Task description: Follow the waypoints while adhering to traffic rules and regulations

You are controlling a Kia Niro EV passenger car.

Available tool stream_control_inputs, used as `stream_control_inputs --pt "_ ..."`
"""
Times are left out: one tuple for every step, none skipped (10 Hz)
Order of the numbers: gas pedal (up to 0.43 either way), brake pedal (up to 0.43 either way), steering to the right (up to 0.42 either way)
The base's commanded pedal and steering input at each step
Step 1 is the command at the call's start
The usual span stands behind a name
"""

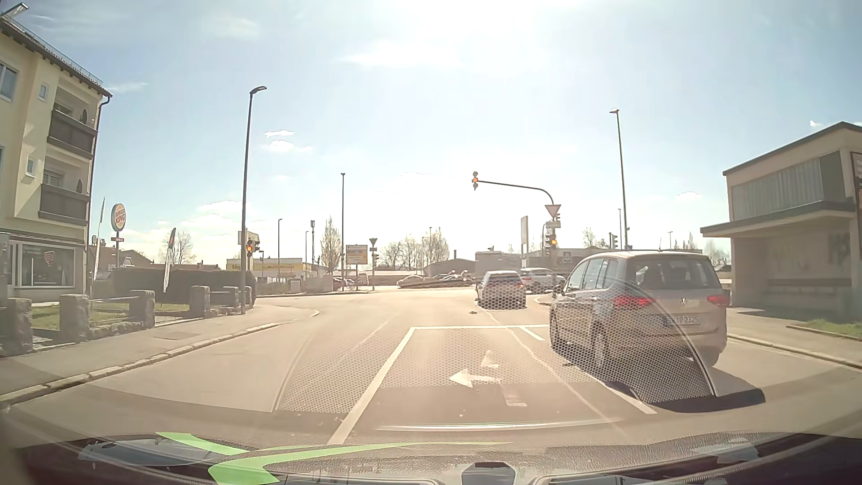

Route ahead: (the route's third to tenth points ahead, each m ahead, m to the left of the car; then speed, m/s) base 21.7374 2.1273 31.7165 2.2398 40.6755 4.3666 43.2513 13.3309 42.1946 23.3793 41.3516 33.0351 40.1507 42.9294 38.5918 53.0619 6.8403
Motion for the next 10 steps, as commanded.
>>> stream_control_inputs --pt "0.087 0.0 -0.016" --pt "0.067 0.0 -0.012" --pt "0.0 0.0 -0.008" --pt "0.0 0.0 -0.006" --pt "0.0 0.0 -0.002" --pt "0.0 0.0 0.001" --pt "0.0 0.0 0.005" --pt "0.0 0.189 0.01" --pt "0.0 0.28 0.012" --pt "0.0 0.329 0.013"
